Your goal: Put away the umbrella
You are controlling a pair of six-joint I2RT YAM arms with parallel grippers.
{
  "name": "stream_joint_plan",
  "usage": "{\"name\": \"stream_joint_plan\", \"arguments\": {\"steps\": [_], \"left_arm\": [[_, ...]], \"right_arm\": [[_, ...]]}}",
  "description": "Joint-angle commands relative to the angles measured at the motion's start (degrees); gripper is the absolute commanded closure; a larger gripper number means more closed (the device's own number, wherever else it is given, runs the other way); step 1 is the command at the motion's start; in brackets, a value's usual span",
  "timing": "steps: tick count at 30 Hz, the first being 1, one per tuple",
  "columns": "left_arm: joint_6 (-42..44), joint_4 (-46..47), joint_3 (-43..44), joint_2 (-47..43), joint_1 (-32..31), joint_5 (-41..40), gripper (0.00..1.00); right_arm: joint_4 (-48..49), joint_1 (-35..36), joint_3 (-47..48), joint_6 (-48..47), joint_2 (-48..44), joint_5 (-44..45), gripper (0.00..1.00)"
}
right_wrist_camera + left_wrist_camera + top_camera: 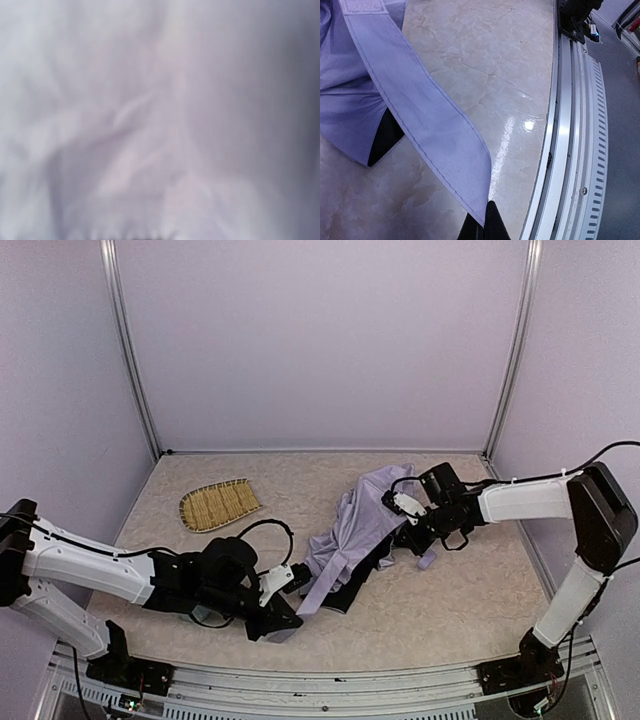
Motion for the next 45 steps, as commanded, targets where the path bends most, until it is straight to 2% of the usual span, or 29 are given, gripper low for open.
{"name": "stream_joint_plan", "arguments": {"steps": [1,8,12,15,22,28,35,39,45], "left_arm": [[1.32,-0.82,-0.38,-3.17,1.99,-0.93,1.0],[5.96,-0.96,-0.34,-4.09,6.43,-3.53,1.0],[9.65,2.21,2.26,2.09,10.36,-3.65,1.0],[12.14,4.45,6.85,8.31,12.7,-6.22,1.0],[15.57,7.19,21.06,22.02,16.38,-11.03,1.0],[20.57,15.85,26.29,27.42,18.07,-8.07,1.0],[26.21,18.23,31.58,32.59,19.14,-6.65,1.0],[27.03,20.15,32.29,33.55,21.07,-5.68,1.0],[29.2,19.66,33.28,34.36,21.01,-4.06,1.0]], "right_arm": [[7.46,-4.07,-1.96,-2.57,-8.39,-8.19,1.0],[5.03,-5.61,-3.3,-8.77,-18.32,-20.26,1.0],[3.63,-4.47,-4.05,-11.44,-23.84,-28.65,1.0],[-0.56,-2.11,-3.33,-14.71,-26.99,-30.82,1.0],[-10.53,5.77,-3.69,-20.71,-32.36,-24.27,1.0],[-12.42,13.34,-8.81,-23.43,-33.95,-17.77,1.0],[-12.79,19.05,-11.06,-25.43,-29.8,-11.08,1.0],[-11.73,19.99,-13.46,-26.25,-28.37,-10.67,1.0],[-10.29,20.18,-12.93,-25.13,-19.61,-11.14,1.0]]}}
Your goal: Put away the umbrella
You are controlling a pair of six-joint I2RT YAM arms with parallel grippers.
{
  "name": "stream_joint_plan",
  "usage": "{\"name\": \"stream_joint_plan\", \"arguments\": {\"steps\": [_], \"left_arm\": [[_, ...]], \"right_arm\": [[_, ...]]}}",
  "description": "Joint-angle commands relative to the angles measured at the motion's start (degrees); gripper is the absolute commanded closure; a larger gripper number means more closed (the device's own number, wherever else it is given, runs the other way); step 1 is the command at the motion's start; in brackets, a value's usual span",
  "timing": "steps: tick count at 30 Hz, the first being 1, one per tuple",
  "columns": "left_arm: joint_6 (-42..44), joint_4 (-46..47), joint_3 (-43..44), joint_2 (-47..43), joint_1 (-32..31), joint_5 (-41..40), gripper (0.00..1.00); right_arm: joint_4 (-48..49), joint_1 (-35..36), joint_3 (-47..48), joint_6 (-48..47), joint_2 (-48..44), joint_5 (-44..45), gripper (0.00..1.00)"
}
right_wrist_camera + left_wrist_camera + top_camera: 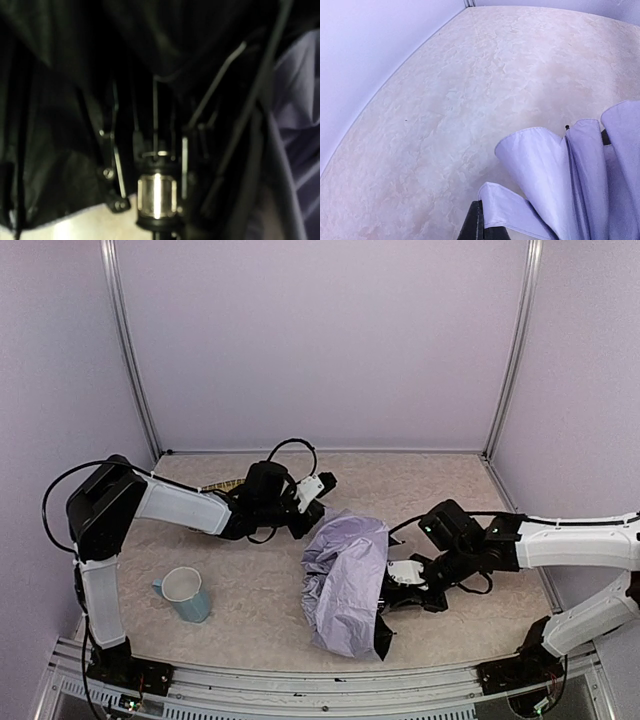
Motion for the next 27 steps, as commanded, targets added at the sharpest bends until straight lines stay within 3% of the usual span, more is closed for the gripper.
{"name": "stream_joint_plan", "arguments": {"steps": [1,12,13,14,15,16,19,22,24,27], "left_arm": [[2.37,3.92,1.23,0.93,-0.28,1.27,1.0],[0.5,6.68,7.52,6.4,0.01,-14.06,1.0],[-0.42,6.26,8.8,7.17,0.17,-16.71,0.96],[-1.44,5.58,10.52,7.92,0.47,-19.63,0.82],[-2.95,4.67,12.29,8.5,0.81,-23.43,0.58],[-4.58,3.63,13.96,8.77,1.25,-26.08,0.45],[-10.55,-0.11,17.42,6.92,3.08,-30.32,0.18],[-14.79,0.44,14.36,0.34,3.89,-27.93,0.05],[-15.52,1.66,10.42,-5.57,3.11,-26.45,0.02],[-12.98,0.48,2.85,-17.42,-1.09,-23.3,0.12]], "right_arm": [[1.86,0.66,0.96,0.53,7.0,-1.03,1.0],[0.81,-4.4,3.98,3.15,19.61,-7.64,1.0],[0.72,-4.79,4.13,3.13,19.85,-7.65,1.0],[0.72,-5.23,4.23,3.12,20.03,-7.79,1.0],[0.75,-5.74,4.32,3.17,20.27,-8.02,1.0],[0.75,-6.32,4.4,3.21,20.55,-8.3,1.0],[0.42,-7.66,4.96,3.42,22.02,-8.76,1.0],[-0.56,-8.71,6.0,3.15,23.58,-10.72,1.0],[-1.43,-9.44,6.71,3.25,24.62,-11.73,1.0],[-2.88,-10.24,7.96,3.55,25.43,-12.27,1.0]]}}
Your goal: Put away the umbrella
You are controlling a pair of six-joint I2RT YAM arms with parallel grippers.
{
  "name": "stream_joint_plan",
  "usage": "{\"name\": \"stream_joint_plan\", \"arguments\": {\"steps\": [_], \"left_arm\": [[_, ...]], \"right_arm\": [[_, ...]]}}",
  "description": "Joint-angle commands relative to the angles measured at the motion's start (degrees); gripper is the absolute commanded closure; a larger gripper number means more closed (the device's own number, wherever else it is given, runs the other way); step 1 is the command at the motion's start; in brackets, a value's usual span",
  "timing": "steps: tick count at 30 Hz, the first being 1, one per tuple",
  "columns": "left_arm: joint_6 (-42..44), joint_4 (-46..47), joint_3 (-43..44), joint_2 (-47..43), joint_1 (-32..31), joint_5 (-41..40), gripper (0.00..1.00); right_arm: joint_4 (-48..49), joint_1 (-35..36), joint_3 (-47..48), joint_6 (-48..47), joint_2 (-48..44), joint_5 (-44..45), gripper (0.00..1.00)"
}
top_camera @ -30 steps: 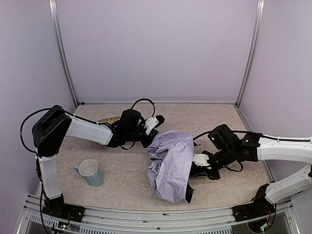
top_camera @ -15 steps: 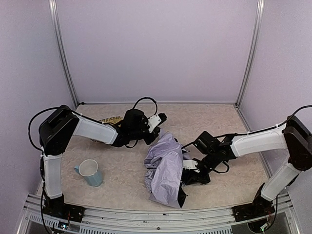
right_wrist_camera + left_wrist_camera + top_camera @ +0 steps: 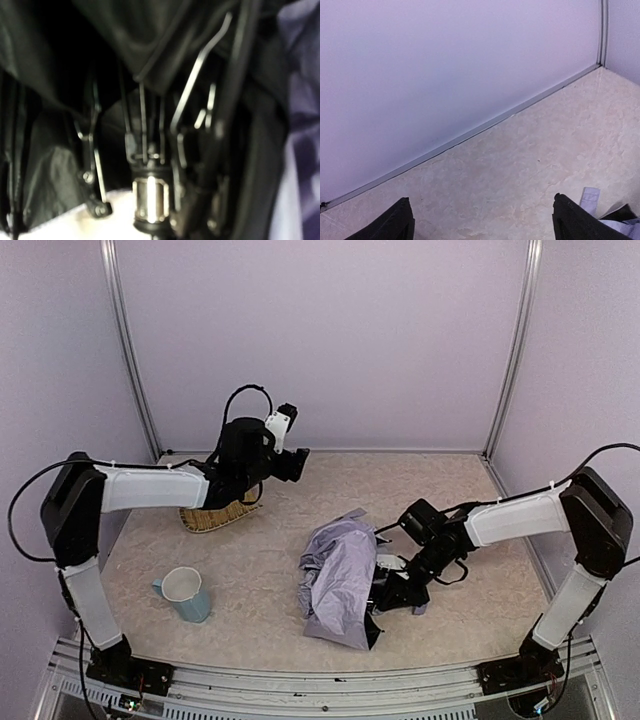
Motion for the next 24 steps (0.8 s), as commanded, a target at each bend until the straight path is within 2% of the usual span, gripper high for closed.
{"name": "stream_joint_plan", "arguments": {"steps": [1,3,4,5,6,8,10,12,18,22,24], "left_arm": [[0.41,-0.91,-9.46,-18.27,-7.4,3.6,0.2],[3.32,-2.83,-16.19,-24.77,-12.94,7.91,0.37],[5.99,-3.75,-19.78,-27.56,-16.14,10.82,0.42],[7.75,-4.57,-23.61,-29.78,-18.99,13.67,0.43],[9.73,-5.19,-27.07,-31.39,-21.56,15.58,0.39],[13.05,-6.13,-33.93,-32.94,-25.88,17.02,0.24],[14.9,-6.91,-35.99,-32.14,-28.51,15.92,0.08],[16.39,-9.23,-34.52,-30.04,-29.09,16.45,0.02],[23.9,-9.41,-29.31,-20.91,-26.41,21.79,0.01],[22.01,-14.77,-21.74,-10.54,-22.77,25.21,0.02],[19.48,-16.84,-18.83,-7.05,-20.47,31.86,0.08]], "right_arm": [[-4.59,-1.82,1.26,1.22,2.77,-0.09,1.0],[-5.13,-2.36,1.79,1.11,3.07,-1.54,1.0],[-5.65,-2.63,2.19,1.09,3.37,-2.17,1.0],[-6.28,-2.75,2.64,1.02,3.98,-2.82,1.0],[-7.05,-2.87,3.35,0.86,4.6,-3.25,1.0],[-8.77,-2.98,4.58,0.48,6.04,-3.89,1.0],[-9.88,-3.06,5.62,0.18,7.24,-4.86,1.0],[-11.04,-3.15,6.45,-0.16,8.21,-6.18,1.0],[-12.01,-3.16,7.59,-0.52,9.42,-7.57,1.0],[-11.81,-3.16,8.33,-1.14,10.26,-9.42,1.0],[-11.84,-3.16,9.0,-1.51,10.67,-10.3,1.0]]}}
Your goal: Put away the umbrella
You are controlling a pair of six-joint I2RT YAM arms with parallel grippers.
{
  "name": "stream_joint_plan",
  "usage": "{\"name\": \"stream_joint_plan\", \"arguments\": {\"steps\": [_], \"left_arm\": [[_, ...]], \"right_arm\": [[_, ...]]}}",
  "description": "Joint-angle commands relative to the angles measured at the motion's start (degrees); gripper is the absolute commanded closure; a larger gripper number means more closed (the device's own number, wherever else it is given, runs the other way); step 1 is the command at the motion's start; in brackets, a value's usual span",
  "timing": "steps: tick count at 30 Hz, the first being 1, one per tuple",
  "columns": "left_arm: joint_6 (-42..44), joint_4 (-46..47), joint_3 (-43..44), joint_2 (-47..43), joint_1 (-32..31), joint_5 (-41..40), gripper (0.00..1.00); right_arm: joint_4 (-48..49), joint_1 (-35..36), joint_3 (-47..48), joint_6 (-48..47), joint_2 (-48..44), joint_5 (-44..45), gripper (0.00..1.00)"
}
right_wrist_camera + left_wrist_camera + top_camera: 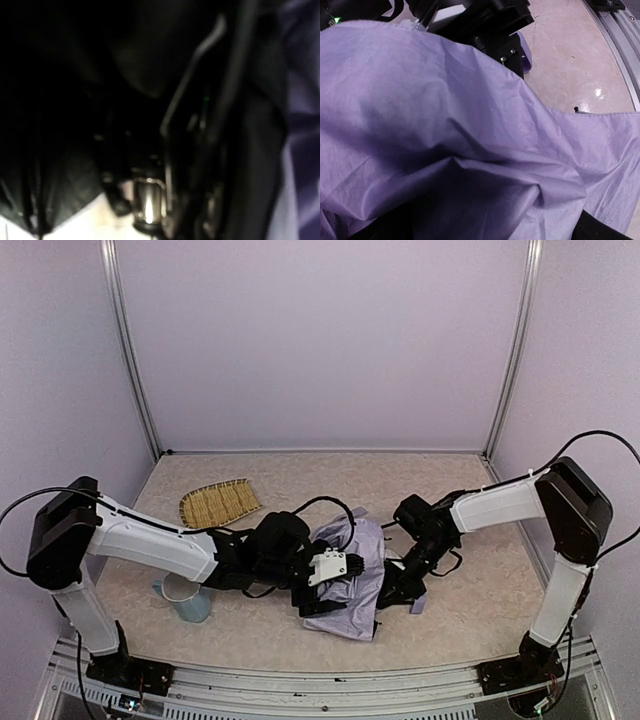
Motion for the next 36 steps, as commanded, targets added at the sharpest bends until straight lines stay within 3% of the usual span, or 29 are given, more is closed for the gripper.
{"name": "stream_joint_plan", "arguments": {"steps": [1,5,8,9,12,16,22,26,33,36], "left_arm": [[-3.09,-5.16,5.98,7.17,5.0,13.23,0.12],[-11.51,-4.3,5.34,9.24,10.76,24.2,0.32],[-15.76,-2.68,2.67,9.65,11.88,25.36,0.43],[-17.76,-3.69,2.27,11.49,11.96,25.28,0.48],[-20.36,-5.95,2.7,14.2,12.42,27.46,0.55],[-23.73,-5.38,1.46,16.76,13.74,29.33,0.65],[-26.36,-3.82,0.41,17.21,15.5,33.69,0.72],[-27.27,-2.43,-0.23,16.99,16.25,35.77,0.79],[-28.09,-1.15,-1.18,17.64,17.06,36.28,0.88],[-29.57,-0.49,-0.46,18.13,17.38,37.72,0.88]], "right_arm": [[-2.61,-0.18,1.12,-0.71,2.49,-2.07,1.0],[-1.67,-0.18,1.32,-0.63,1.4,-3.14,1.0],[0.89,-0.19,0.19,0.6,-0.39,-3.61,1.0],[3.96,-0.18,-1.2,2.51,-2.01,-2.39,0.82],[5.97,-0.21,-2.81,4.67,-4.55,-0.21,0.59],[8.93,-0.18,-5.05,9.37,-9.54,3.91,0.46],[10.42,-0.18,-7.81,14.08,-17.68,14.6,0.39],[8.33,-0.18,-9.1,16.4,-23.79,24.3,0.29],[6.26,-1.07,-8.98,17.06,-29.28,43.05,0.3],[10.08,0.48,-7.86,13.04,-33.96,41.55,0.33]]}}
